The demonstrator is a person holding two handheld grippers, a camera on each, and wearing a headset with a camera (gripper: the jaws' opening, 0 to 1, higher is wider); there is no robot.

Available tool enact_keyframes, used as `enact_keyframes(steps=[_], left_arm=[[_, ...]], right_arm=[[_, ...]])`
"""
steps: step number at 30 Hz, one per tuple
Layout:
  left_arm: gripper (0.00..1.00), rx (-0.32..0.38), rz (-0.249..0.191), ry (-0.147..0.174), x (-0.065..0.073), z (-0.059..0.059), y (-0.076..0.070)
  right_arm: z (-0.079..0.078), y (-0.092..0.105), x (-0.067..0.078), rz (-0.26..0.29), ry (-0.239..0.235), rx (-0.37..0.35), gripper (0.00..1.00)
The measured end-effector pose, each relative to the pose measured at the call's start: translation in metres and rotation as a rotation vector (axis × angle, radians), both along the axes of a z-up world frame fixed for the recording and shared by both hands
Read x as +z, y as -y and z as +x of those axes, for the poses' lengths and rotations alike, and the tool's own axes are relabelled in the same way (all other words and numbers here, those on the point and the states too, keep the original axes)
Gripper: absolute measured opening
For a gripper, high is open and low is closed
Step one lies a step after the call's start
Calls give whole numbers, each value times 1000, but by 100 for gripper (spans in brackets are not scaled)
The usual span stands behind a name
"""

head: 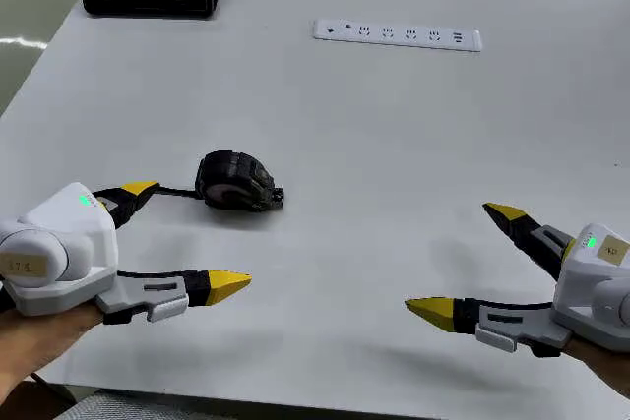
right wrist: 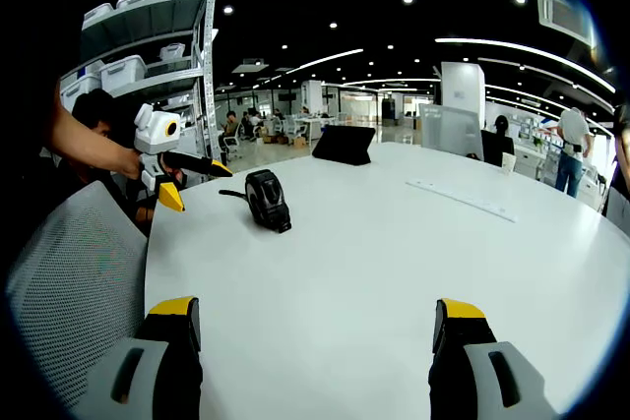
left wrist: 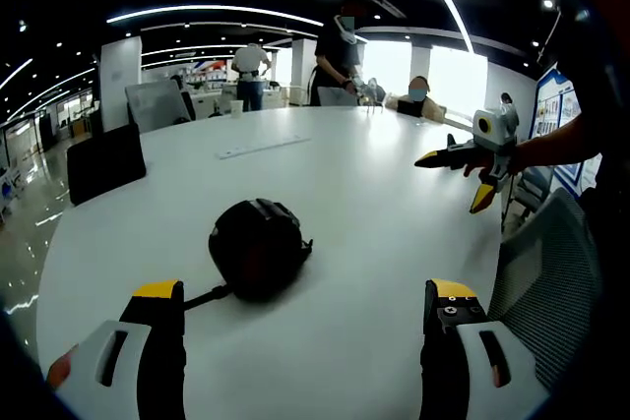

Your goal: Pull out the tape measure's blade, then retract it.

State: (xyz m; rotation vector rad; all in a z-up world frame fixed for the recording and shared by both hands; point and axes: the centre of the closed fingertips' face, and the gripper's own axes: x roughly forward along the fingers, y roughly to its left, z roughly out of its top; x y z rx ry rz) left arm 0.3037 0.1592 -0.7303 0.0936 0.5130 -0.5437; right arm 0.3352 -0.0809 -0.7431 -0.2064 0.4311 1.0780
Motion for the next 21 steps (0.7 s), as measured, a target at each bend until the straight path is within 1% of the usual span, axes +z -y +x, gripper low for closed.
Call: enact_keyframes(steps=[4,8,14,18,19,21], left_arm=[[99,-6,-1,-1,-1,-1,1],[99,-8,11,12,0,1,1],[99,10,0,12,1,1,1],[99,17,-2,22,2,2,1],[99,19,-5,19,2,2,1],[97,20,-10,21,3,2,1]], right_arm=[[-3,-1,-1,-1,-4,8,99],[-1,0,1,6,-4,-4,99],[-1,0,3,16,-9,-15,99],[-1,-1,3,21,-13,-21,99],[-1,-1,3,21,-13,-21,99],[-1,-1,3,20,-16,-23,99]])
